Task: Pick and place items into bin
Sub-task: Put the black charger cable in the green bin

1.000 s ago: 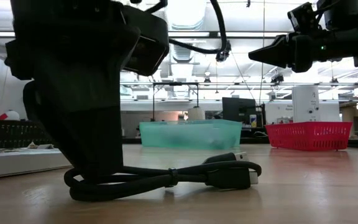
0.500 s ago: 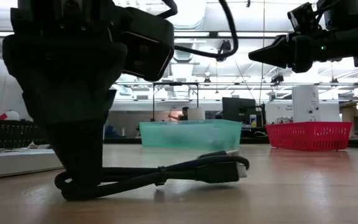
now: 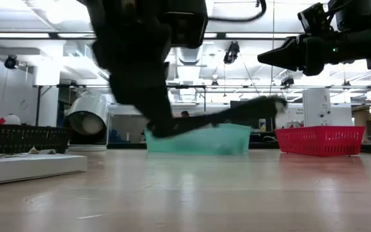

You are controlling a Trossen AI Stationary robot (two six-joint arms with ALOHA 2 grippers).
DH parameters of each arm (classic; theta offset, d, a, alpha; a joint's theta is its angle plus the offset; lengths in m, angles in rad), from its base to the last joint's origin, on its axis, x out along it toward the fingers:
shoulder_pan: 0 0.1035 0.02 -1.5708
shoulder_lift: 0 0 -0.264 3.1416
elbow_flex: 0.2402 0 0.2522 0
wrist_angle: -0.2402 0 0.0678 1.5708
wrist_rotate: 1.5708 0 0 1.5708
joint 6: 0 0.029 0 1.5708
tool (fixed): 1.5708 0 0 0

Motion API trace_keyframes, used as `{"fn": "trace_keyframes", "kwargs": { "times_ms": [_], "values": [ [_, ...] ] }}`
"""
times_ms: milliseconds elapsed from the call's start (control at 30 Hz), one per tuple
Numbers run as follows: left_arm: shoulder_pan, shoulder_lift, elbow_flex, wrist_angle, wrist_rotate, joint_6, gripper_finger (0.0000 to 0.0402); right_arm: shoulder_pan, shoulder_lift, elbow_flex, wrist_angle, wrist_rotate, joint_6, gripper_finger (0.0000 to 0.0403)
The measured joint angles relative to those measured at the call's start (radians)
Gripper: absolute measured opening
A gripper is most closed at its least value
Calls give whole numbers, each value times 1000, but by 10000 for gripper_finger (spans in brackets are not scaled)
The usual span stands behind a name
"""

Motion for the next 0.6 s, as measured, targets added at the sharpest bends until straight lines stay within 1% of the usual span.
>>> {"fn": "trace_keyframes", "kwargs": {
  "times_ms": [233, 367, 500, 600],
  "values": [
    [139, -91, -5, -58, -188, 380, 1, 0, 0, 0, -3, 0, 1, 68],
    [239, -153, -6, -56, -255, 569, 0, 0, 0, 0, -2, 0, -20, 68],
    [369, -204, -6, -55, -323, 701, 0, 0, -2, 0, -1, 1, -42, 68],
    [478, -230, -6, -52, -318, 758, 0, 0, -3, 0, 1, 0, -50, 68]
  ]
}}
